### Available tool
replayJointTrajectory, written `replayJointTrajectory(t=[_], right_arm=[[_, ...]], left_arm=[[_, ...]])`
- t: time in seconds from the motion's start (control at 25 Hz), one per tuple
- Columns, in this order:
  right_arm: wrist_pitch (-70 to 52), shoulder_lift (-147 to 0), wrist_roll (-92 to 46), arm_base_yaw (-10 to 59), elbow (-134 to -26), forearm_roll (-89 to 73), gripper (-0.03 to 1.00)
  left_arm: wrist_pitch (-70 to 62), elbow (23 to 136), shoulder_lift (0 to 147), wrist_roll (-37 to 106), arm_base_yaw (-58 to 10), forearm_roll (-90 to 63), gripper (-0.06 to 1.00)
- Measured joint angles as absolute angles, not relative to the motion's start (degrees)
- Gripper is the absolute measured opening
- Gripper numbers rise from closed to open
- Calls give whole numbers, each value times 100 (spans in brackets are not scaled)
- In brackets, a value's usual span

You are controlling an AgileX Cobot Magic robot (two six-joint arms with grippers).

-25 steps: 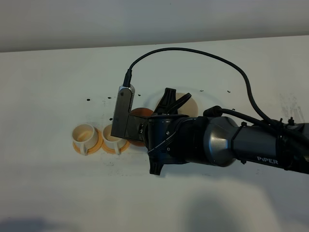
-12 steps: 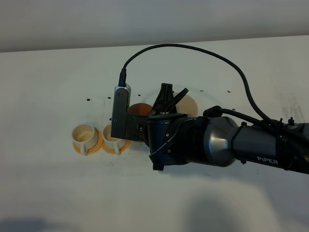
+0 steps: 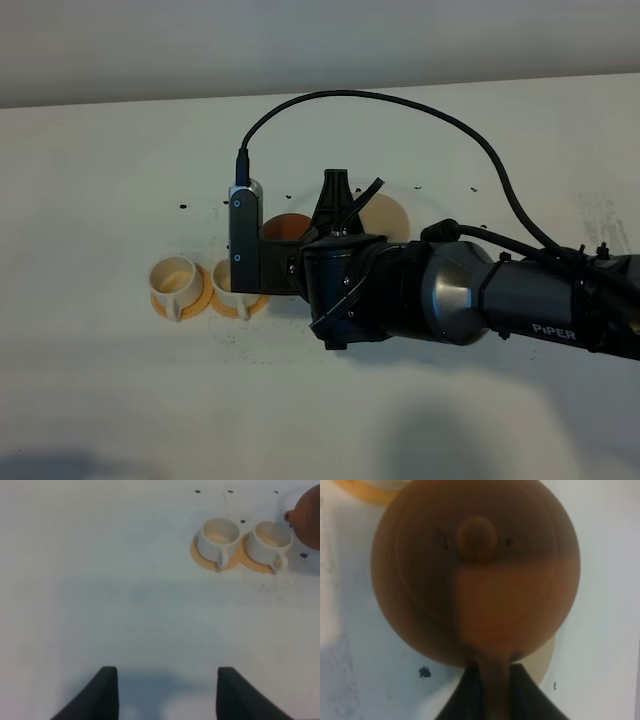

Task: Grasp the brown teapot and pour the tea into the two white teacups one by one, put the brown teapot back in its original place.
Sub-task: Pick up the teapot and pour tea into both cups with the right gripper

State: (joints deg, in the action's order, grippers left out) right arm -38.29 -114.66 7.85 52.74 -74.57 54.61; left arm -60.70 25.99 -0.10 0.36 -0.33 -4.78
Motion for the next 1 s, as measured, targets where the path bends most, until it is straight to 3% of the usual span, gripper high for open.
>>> replayJointTrajectory(t=[1.0], right_arm=[[-3891, -11466, 512, 5288, -7457, 6055, 11]], left_arm=[[-6070, 2599, -10, 41, -33, -478, 44]])
